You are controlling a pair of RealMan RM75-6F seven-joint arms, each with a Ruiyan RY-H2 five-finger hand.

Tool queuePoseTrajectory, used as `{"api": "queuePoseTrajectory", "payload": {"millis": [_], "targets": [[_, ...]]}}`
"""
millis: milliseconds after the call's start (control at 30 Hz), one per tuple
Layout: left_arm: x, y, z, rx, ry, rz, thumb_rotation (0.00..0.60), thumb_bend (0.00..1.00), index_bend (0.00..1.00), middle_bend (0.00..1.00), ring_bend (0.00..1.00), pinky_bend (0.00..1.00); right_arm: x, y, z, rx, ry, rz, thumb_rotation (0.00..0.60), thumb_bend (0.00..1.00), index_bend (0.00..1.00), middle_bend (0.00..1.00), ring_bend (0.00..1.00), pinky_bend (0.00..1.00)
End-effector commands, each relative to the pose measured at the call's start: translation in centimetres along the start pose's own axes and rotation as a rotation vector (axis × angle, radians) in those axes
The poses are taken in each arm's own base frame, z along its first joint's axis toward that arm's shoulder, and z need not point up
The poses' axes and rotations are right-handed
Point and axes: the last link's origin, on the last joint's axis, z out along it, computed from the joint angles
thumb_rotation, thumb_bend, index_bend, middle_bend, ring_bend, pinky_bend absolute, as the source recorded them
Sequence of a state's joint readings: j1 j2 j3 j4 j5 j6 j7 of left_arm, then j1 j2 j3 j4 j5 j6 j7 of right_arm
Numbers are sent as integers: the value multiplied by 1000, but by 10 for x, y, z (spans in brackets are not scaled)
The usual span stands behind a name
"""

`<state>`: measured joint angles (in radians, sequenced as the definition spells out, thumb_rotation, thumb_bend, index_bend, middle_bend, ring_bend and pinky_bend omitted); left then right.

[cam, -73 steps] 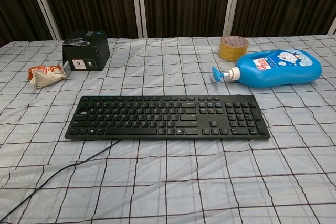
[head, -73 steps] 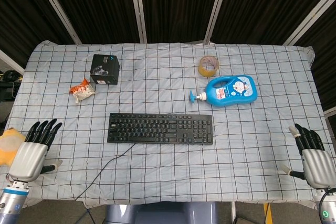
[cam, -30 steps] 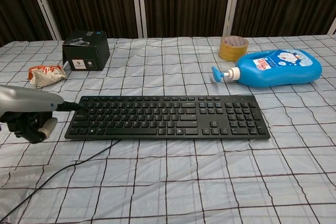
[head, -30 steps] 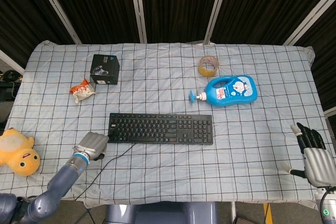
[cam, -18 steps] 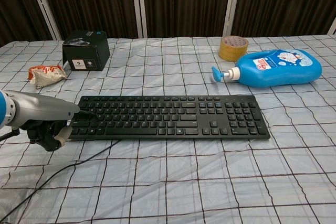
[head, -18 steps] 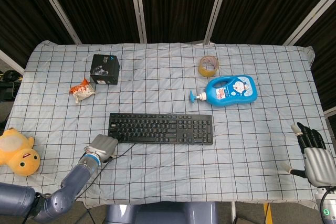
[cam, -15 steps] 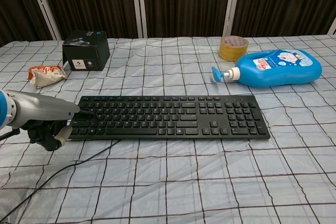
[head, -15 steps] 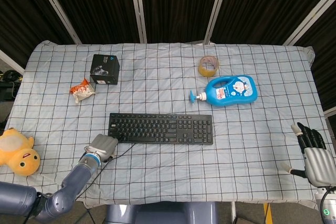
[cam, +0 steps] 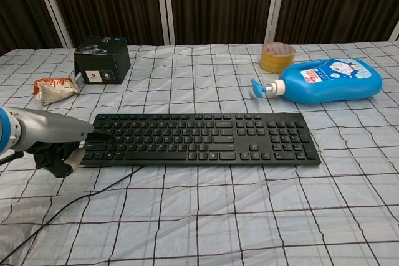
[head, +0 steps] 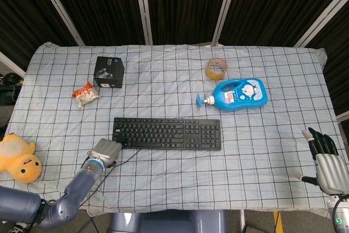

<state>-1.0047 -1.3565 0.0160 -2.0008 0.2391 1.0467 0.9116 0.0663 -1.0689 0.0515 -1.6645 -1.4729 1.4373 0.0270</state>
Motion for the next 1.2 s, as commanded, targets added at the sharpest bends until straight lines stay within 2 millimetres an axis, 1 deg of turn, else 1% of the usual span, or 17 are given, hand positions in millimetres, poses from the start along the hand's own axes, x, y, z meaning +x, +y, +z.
{"api": "queuePoseTrajectory", "payload": {"millis": [33, 433, 933, 1100, 1167, 1200], "targets": [[0, 0, 2, 2, -1, -4, 600, 1000, 27, 854, 758, 582, 0, 0, 0, 1, 1, 1, 600, 76, 34, 0, 0, 0], [-6, 2, 7, 3, -18, 4, 600, 1000, 42, 853, 758, 582, 0, 0, 0, 2, 4, 1, 600, 76, 33, 0, 0, 0], [-6, 3, 4, -3, -22, -2, 600, 1000, 51, 853, 757, 582, 0, 0, 0, 3, 5, 2, 600, 75, 33, 0, 0, 0], [1, 3, 3, -12, 14, -24, 600, 1000, 46, 847, 756, 581, 1, 0, 0, 1, 5, -2, 600, 75, 33, 0, 0, 0], [9, 3, 1, -22, 60, -53, 600, 1000, 45, 843, 749, 577, 1, 1, 0, 0, 6, -2, 600, 75, 34, 0, 0, 0], [16, 3, -2, -31, 103, -70, 600, 1000, 46, 833, 738, 567, 1, 1, 0, -1, 5, -1, 600, 75, 33, 0, 0, 0]]}}
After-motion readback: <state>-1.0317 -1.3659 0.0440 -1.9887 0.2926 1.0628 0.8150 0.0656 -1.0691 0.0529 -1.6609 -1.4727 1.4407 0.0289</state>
